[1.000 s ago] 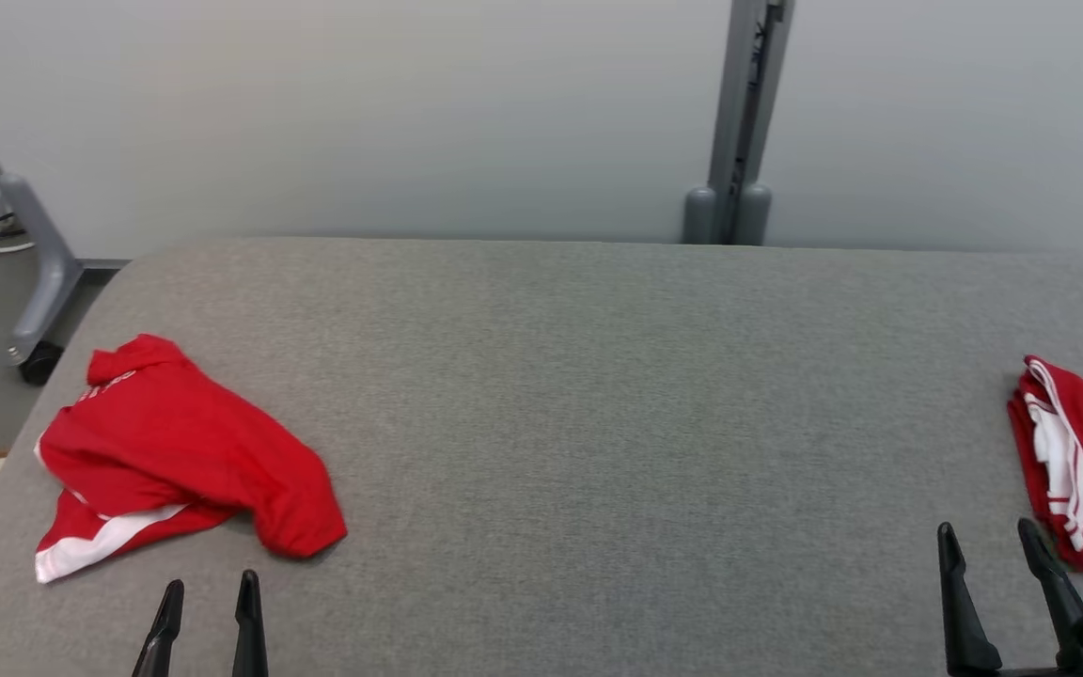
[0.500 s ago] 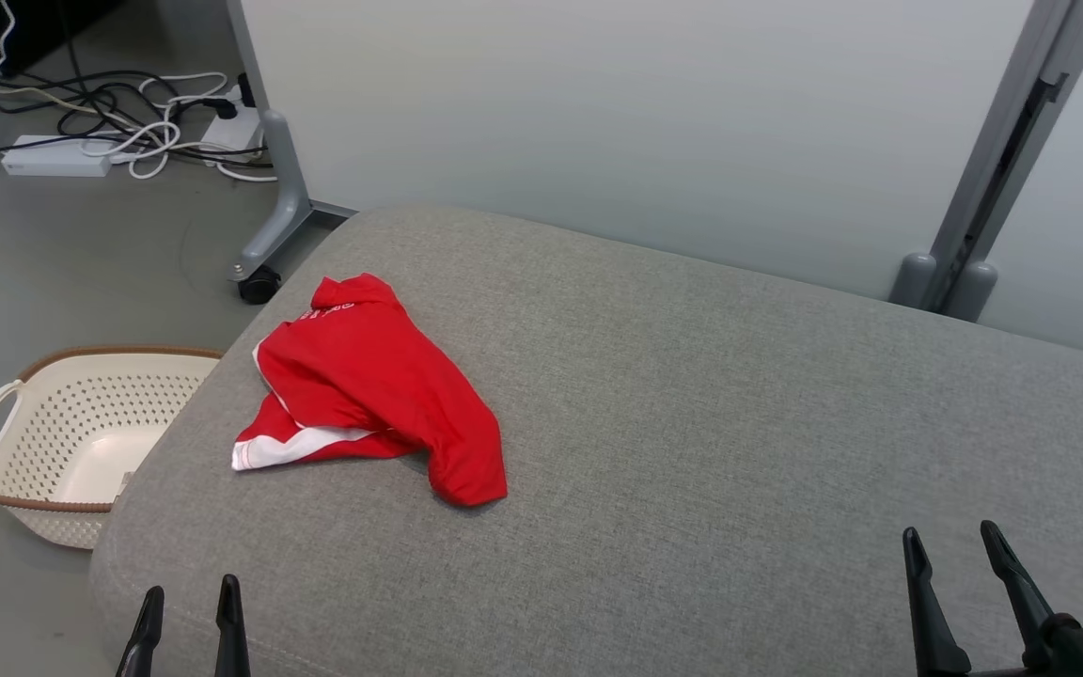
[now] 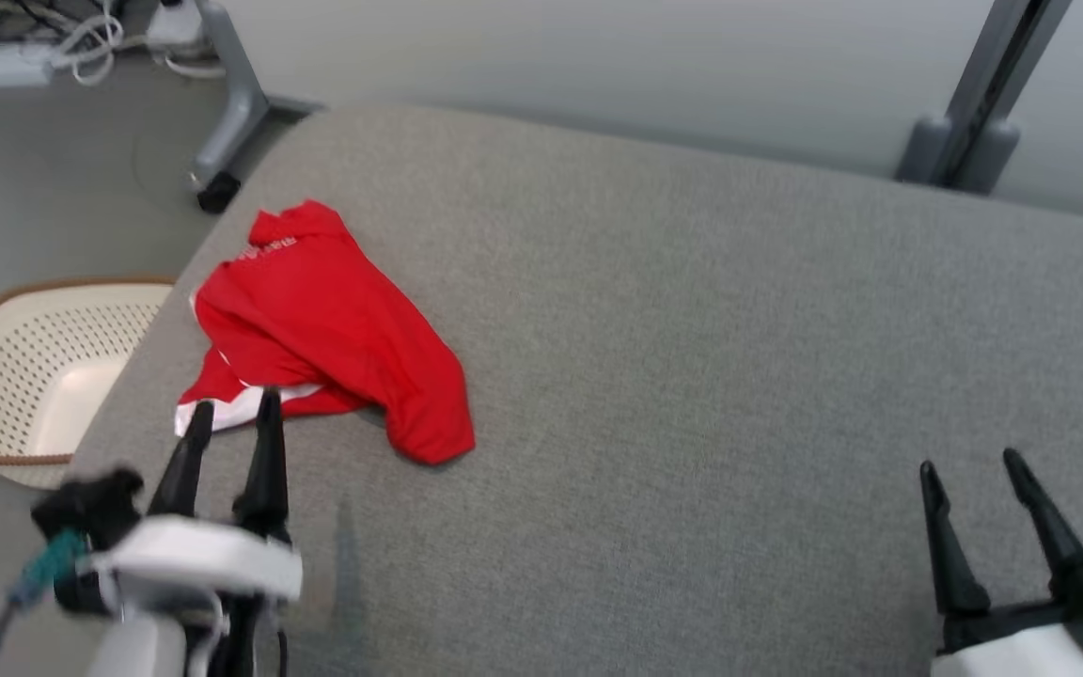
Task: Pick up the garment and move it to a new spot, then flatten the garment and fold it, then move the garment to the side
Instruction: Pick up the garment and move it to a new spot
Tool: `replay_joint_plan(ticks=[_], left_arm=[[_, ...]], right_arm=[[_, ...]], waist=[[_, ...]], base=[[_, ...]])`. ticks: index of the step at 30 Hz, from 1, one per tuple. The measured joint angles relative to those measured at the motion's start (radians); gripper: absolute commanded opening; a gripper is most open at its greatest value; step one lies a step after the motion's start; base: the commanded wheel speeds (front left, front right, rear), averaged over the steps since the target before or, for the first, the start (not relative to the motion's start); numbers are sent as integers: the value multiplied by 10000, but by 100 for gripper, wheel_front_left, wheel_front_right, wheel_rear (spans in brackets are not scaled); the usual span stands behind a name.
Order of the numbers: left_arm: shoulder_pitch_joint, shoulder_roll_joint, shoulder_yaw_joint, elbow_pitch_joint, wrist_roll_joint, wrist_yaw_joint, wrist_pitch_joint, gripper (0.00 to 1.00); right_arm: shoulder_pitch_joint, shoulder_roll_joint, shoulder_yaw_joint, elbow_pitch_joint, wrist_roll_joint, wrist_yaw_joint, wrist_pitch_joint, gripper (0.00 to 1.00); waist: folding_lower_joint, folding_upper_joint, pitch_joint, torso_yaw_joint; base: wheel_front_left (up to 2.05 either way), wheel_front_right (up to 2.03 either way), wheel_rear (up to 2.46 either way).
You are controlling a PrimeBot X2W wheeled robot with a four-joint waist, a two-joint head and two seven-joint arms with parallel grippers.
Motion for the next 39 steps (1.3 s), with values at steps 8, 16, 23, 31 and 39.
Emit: replay_joint_plan(ticks=[8, 16, 23, 31, 39], left_arm=[[-3913, 487, 472, 2995, -1503, -73, 2282, 100], [-5450, 920, 959, 6132, -1881, 274, 2474, 100], [-5834, 1315, 802, 7344, -1833, -117, 1457, 0], [-5449, 1162, -257, 6253, -1547, -353, 263, 0], [-4198, 857, -2368, 2452, -1756, -355, 1409, 0]], right_arm=[[-985, -909, 79, -307, -117, 0, 0, 100], [-1352, -1112, 299, -451, -21, 0, 0, 100], [-1348, -813, 236, -393, 117, 0, 0, 100], [-1116, -184, 583, 58, 270, 0, 0, 100], [-1003, 247, 838, 280, 462, 0, 0, 100]], waist=[[0, 0, 2221, -370], [0, 0, 3302, -1160], [0, 0, 3259, -1806], [0, 0, 2157, -1939], [0, 0, 948, -2672]], base=[[0, 0, 0], [0, 0, 0], [0, 0, 0], [0, 0, 0], [0, 0, 0]])
